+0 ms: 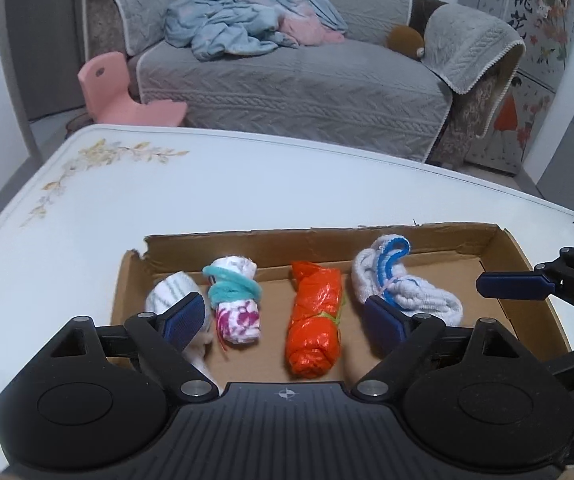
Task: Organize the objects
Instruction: 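Carry both bundles into the cardboard tray and open both tools, then grasp the pink fluffy pompom hat with the right tool while the left grasps the clear bubble-wrap bundle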
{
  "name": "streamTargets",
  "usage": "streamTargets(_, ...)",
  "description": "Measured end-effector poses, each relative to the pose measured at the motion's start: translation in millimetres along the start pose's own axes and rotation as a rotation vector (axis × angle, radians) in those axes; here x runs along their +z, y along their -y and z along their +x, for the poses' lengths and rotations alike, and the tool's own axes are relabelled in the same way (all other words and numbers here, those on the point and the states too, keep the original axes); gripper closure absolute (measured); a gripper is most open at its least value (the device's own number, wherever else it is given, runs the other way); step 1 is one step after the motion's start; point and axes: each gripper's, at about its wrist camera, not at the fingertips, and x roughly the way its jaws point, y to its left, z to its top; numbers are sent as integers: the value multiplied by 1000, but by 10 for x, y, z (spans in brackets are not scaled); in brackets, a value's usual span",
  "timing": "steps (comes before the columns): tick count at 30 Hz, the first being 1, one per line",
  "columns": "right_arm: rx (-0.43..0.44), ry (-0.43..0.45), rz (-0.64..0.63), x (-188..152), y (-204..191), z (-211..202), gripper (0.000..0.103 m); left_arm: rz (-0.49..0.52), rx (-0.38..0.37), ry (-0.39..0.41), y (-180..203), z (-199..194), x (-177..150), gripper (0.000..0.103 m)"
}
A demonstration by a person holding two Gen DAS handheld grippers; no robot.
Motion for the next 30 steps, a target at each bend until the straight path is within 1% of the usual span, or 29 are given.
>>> streamTargets(2,12,-11,7,18,-48,-13,33,5,17,-4,15,-44,-12,13)
streamTargets(5,7,-20,0,47,-143,-23,33,-7,22,-1,-8,-118,-45,13)
streamTargets(8,8,-24,3,52,-215,-58,33,-14,16,1,-57,-205,-95,13)
streamTargets(17,-24,-8,28,-21,-355,-282,31,-20,-1,34,-176,-543,-235,13)
streamTargets(21,-22,15,63,-144,-403,-484,29,-25,-25,48,-291,-753,-405,13)
streamTargets(26,-34,37,111,-372,-448,-729,28,-19,-31,70,-427,-979,-660,12)
streamTargets(29,-44,71,139,-548,-500,-941,27,-23,-49,92,-520,-1167,-867,12)
streamTargets(30,-41,88,147,-631,-523,-1027,24,-25,-56,98,-545,-1233,-958,12)
